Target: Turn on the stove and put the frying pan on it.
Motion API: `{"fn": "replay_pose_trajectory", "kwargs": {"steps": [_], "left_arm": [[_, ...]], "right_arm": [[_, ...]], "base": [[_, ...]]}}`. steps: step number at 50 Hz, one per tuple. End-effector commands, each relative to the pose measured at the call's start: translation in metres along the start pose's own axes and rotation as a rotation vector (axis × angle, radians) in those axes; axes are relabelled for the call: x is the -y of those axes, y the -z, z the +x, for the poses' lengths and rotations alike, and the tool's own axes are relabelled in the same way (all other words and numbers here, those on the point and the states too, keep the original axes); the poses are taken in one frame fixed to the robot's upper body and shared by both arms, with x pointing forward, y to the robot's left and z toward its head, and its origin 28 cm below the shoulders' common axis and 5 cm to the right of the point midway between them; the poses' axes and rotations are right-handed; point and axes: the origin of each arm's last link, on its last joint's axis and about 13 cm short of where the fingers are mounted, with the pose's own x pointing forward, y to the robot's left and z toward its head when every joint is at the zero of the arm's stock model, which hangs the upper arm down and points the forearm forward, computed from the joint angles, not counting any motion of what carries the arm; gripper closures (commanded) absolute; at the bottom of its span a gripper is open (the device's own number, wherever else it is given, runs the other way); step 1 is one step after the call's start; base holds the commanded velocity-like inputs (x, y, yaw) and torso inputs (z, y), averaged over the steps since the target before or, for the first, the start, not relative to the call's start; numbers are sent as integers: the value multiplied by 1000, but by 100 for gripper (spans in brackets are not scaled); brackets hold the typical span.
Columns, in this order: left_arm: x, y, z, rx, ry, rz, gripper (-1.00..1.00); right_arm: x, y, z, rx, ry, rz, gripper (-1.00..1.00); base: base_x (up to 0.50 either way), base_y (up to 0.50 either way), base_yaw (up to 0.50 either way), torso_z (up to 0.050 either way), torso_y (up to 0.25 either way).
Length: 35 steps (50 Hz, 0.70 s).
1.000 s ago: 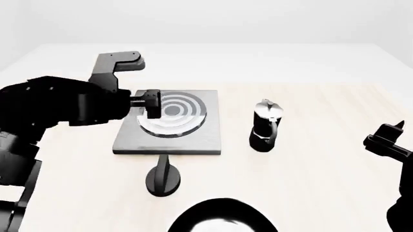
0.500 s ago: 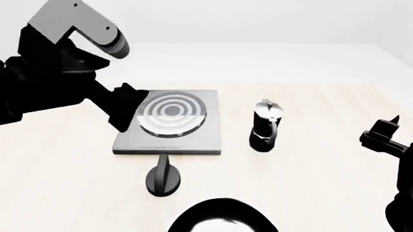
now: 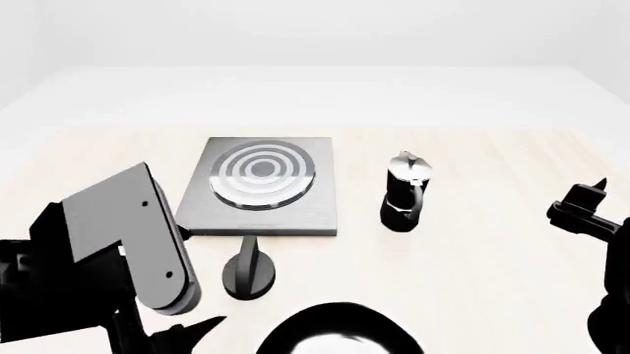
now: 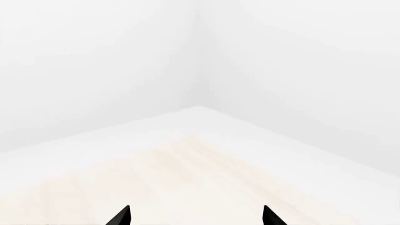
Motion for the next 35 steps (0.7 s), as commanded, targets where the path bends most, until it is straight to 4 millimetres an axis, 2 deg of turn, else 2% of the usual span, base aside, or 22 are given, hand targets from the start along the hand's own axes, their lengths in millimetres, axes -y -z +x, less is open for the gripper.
{"fn": "replay_pose_trajectory", "kwargs": {"steps": [1,6,14,22,35], "left_arm": [[19,15,1,-76,90,4,-100],[25,20,6,-107,123,5,-100],[42,34,23,-150,218,8,-100],[35,38,25,-174,198,-21,-100],[35,38,25,-174,198,-21,-100]], "right_arm": [[1,1,0,-6,6,-2,-100],[1,2,1,-10,12,-2,-100],[2,1,1,-9,26,-2,-100],[2,1,2,-13,43,-8,-100],[2,1,2,-13,43,-8,-100]], "base": [[0,0,0,0,0],[0,0,0,0,0],[0,0,0,0,0],[0,0,0,0,0],[0,0,0,0,0]]}}
